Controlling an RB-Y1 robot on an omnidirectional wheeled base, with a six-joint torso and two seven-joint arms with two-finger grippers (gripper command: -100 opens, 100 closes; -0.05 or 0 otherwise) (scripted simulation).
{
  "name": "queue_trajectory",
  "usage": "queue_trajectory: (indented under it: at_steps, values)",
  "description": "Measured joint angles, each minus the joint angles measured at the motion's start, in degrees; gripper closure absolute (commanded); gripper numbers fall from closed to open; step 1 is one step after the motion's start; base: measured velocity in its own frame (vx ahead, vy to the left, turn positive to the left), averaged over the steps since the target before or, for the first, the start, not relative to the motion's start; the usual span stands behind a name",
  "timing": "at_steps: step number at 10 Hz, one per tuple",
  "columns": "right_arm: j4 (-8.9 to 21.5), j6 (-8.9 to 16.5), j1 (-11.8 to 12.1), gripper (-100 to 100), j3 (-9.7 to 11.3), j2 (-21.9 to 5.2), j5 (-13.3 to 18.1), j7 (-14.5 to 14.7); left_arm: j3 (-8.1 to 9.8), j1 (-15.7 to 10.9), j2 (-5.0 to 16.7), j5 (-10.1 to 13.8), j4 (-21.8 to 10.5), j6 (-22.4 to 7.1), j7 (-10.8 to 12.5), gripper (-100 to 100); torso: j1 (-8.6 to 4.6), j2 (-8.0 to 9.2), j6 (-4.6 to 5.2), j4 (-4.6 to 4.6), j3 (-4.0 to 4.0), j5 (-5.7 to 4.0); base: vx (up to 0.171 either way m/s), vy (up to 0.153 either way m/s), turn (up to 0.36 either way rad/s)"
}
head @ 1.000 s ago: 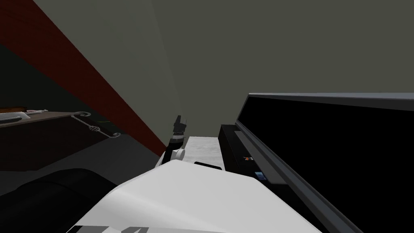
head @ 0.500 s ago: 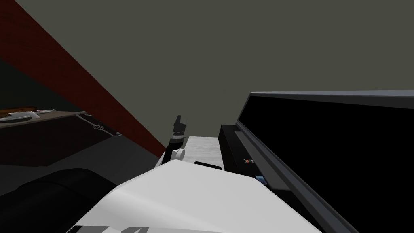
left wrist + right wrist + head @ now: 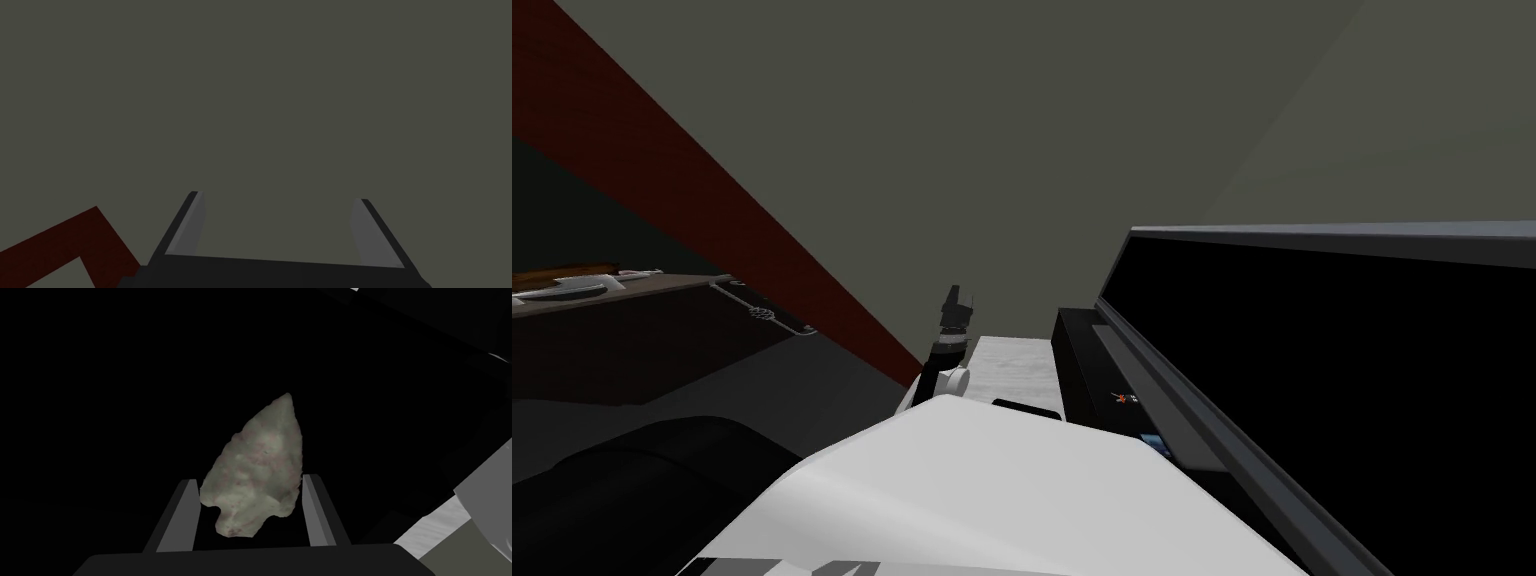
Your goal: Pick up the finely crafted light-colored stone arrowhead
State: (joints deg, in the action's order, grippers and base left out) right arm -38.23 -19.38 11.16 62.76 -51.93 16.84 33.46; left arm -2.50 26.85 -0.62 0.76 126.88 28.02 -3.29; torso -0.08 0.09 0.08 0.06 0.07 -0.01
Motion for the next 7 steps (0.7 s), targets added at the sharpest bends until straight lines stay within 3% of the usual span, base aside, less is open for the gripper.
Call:
queue_trajectory:
  at_steps: [2, 3, 4, 7]
  values:
    - [0.0, 0.0, 0.0, 100, 0.0, 0.0, 0.0, 0.0, 0.00, 0.0, 0.0, 0.0, 0.0, 0.0, 0.0, 0, -0.02, -0.01, 0.01, -0.01, -0.01, -0.01, 0.000, 0.000, 0.000]
    - [0.0, 0.0, 0.0, 0, 0.0, 0.0, 0.0, 0.0, 0.00, 0.0, 0.0, 0.0, 0.0, 0.0, 0.0, 0, -0.02, -0.01, 0.01, -0.01, -0.01, -0.01, 0.000, 0.000, 0.000]
    - [0.0, 0.0, 0.0, 100, 0.0, 0.0, 0.0, 0.0, 0.00, 0.0, 0.0, 0.0, 0.0, 0.0, 0.0, 0, -0.02, -0.02, 0.01, -0.01, -0.01, -0.01, -0.004, 0.023, -0.029]
    - [-2.6, 0.0, 0.2, 100, 0.7, -2.8, -0.4, -0.4, 0.00, 0.0, 0.0, 0.0, 0.0, 0.0, 0.0, 0, 0.20, -0.04, 0.03, -0.02, -0.03, 0.04, 0.009, 0.051, -0.049]
